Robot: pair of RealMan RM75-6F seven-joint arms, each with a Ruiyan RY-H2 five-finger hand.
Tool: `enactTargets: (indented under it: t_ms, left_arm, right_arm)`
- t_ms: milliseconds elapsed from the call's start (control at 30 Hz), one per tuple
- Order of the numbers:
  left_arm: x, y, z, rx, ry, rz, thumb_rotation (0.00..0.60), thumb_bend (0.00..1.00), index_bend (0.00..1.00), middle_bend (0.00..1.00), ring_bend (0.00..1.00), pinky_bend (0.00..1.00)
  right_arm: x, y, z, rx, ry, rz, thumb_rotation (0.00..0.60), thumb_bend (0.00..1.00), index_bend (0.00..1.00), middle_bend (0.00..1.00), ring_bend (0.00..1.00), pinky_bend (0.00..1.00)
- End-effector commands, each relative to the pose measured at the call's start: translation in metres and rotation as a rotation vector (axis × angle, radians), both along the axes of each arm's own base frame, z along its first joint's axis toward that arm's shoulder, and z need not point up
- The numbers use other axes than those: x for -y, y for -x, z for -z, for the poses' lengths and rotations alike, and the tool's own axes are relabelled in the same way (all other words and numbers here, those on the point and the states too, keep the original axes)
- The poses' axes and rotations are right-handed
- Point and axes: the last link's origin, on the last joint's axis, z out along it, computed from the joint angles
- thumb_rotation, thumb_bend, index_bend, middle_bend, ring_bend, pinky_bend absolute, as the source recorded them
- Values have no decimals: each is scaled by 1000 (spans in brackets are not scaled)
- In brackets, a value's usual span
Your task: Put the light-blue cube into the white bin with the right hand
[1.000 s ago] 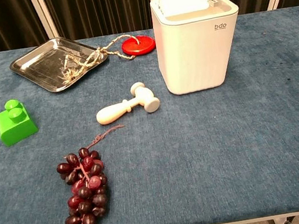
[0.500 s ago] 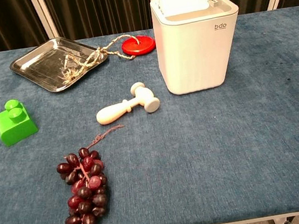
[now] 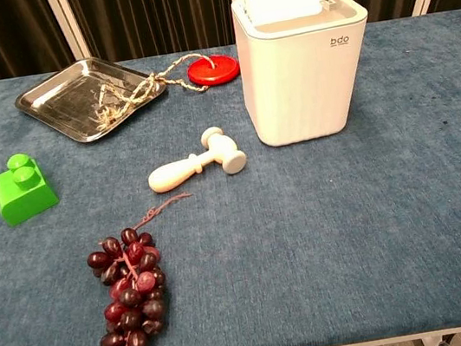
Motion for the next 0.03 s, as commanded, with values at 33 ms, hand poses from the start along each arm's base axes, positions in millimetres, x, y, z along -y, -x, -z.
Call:
enactTargets:
  t_ms: [33]
  left_arm:
    - [-1, -2, 1, -3, 0, 9, 600, 50, 175, 137, 72, 116]
  right_arm:
    - [-21, 22, 1, -80, -23, 86, 600, 17, 0, 0, 0, 0]
